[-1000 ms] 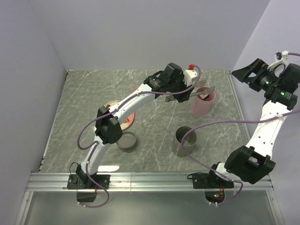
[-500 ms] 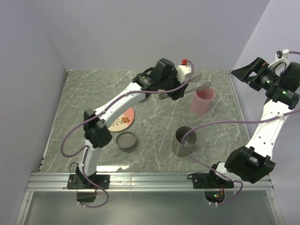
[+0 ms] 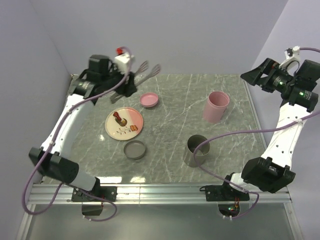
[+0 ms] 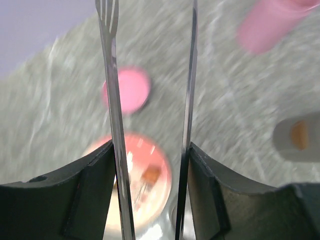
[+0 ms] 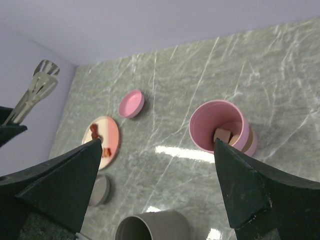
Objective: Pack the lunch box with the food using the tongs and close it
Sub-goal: Pick up the fake food from the plate, then place the fake food in the packing box.
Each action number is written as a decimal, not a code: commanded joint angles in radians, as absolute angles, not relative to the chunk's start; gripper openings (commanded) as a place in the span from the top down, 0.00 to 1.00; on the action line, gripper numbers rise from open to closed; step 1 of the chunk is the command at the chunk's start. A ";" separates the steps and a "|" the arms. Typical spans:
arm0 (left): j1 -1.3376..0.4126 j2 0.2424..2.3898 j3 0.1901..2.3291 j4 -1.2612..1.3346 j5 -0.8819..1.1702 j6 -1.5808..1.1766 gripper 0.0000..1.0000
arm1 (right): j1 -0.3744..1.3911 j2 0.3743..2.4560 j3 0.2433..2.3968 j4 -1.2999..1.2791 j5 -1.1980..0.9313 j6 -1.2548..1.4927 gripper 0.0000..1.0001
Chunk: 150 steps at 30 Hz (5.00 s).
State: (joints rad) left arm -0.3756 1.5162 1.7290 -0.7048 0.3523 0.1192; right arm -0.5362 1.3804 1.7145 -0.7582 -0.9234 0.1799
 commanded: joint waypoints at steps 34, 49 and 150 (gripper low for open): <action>0.041 1.235 1.000 -0.716 0.189 0.107 0.44 | -0.440 1.318 1.626 -0.750 -0.847 0.100 0.00; -0.041 1.341 1.009 -0.655 0.176 0.081 0.49 | -0.440 1.318 1.623 -0.756 -0.844 0.090 0.00; -0.778 1.443 1.531 -0.736 0.609 0.124 0.84 | -0.442 1.278 1.635 -0.770 -0.810 0.098 0.00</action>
